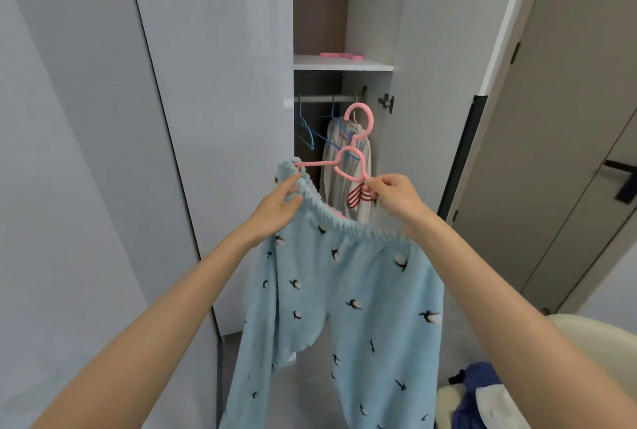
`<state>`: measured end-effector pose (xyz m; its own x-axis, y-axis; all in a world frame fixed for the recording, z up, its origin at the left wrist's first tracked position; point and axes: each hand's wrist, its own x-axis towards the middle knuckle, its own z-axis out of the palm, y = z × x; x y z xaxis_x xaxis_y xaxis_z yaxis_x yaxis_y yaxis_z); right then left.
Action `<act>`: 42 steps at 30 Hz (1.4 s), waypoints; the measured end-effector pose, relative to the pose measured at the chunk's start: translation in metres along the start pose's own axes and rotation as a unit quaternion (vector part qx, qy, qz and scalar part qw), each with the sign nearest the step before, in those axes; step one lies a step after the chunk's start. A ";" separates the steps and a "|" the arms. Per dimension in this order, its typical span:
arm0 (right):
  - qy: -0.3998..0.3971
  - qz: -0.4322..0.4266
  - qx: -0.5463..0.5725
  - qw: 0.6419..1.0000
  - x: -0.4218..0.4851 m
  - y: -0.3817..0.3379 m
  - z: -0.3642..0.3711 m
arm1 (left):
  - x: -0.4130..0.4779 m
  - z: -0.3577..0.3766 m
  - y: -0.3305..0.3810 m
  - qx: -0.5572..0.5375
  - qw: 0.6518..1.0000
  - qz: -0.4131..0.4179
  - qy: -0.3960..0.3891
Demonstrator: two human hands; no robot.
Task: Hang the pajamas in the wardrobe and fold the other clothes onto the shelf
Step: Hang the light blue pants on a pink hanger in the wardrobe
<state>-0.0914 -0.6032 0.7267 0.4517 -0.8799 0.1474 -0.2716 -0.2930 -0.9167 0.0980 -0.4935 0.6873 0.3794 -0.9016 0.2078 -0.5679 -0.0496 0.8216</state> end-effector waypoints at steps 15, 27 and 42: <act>-0.043 0.117 0.140 0.982 0.128 0.028 -0.015 | 0.139 0.049 -0.026 -0.023 1.000 -0.013 -0.005; -0.120 0.101 0.124 0.980 0.255 0.057 -0.045 | 0.306 0.082 -0.046 -0.040 0.998 -0.051 0.028; -0.023 0.080 0.085 0.993 0.361 0.090 -0.044 | 0.523 0.118 -0.088 -0.225 0.958 -0.177 0.003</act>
<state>0.0096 -0.9637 0.7137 0.4531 -0.8913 -0.0190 -0.1982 -0.0799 -0.9769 0.2602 -1.0114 0.6608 0.4960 -0.8593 -0.1248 -0.0313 -0.1613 0.9864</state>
